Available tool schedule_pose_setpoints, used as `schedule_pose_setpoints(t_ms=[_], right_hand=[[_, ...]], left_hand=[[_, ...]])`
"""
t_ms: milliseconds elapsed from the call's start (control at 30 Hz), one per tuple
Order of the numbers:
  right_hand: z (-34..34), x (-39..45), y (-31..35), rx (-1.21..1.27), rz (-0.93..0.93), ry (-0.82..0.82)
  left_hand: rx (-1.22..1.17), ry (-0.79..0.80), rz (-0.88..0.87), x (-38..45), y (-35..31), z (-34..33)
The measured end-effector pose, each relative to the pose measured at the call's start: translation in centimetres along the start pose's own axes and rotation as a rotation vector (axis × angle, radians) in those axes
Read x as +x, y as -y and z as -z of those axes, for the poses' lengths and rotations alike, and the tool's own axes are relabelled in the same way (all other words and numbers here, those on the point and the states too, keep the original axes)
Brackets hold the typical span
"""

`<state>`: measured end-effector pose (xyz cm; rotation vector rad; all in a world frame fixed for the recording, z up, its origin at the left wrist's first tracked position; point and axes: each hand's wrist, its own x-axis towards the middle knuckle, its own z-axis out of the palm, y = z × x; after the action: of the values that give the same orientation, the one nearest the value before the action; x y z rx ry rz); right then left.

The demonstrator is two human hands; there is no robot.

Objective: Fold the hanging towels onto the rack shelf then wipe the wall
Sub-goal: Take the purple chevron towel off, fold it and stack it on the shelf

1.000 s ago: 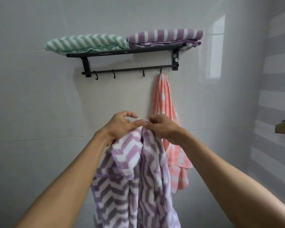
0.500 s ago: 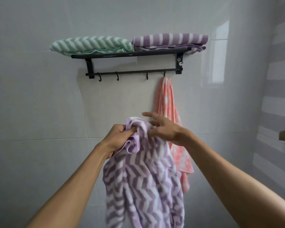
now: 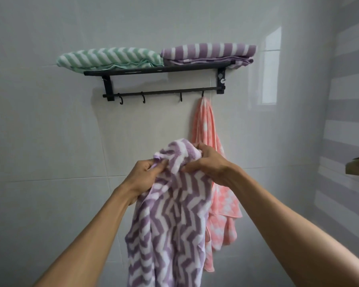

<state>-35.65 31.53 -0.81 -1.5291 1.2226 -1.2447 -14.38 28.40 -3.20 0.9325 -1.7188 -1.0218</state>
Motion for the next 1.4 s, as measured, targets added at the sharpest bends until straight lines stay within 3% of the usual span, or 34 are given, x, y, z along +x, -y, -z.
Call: schedule_pose_setpoints(t_ms=[100,200,333,533,667,767,833,967,1067,1133,1200,1333,1400], right_hand=[[0.9,-0.4,0.7,0.206,-0.055,0.165],[0.8,-0.7,1.1,0.087,-0.047,0.165],[0.7,-0.3,0.5,-0.024,0.042,-0.022],[1.5,-0.3,0.0,-0.386,0.179,-0.389],[-0.1,-0.5,0.4,-0.472,0.27,-0.189],[-1.6,-0.2,0.2,-0.534,0.136,0.062],[-2.0,0.1,0.0,-0.639,0.112,0.135],[-1.4,0.4,-0.1,-0.635,0.177,-0.013],[-0.6,0.2,0.2,-0.547,0.168,-0.231],[0.1,0.2,0.3,-0.526,0.13,-0.343],[0.4,-0.3,0.9,-0.627,0.113,-0.302],[-1.1,-0.9,1.3,-0.748,0.104,0.064],[-1.8,-0.4,0.4,-0.755,0.127,0.032]], left_hand=[[0.057,-0.121,-0.036,0.2,0.1,0.5],[0.125,-0.218,-0.04,0.7,0.4,0.5],[0.163,-0.24,-0.043,0.7,1.1,0.3],[0.217,-0.243,-0.049,1.2,1.5,1.6],[0.264,-0.107,-0.067,1.1,0.2,0.4],[0.308,0.099,-0.11,0.9,-0.5,-0.9],[0.266,0.15,-0.127,0.9,-0.3,-1.2],[0.183,0.054,-0.106,1.0,0.5,-0.7],[0.362,-0.073,-0.086,1.5,2.0,0.3],[0.35,-0.151,-0.043,1.5,3.0,0.7],[0.251,-0.181,-0.032,1.6,3.5,0.4],[0.235,-0.121,-0.151,1.7,1.7,-1.7],[0.237,-0.077,-0.206,2.0,0.9,-2.4]])
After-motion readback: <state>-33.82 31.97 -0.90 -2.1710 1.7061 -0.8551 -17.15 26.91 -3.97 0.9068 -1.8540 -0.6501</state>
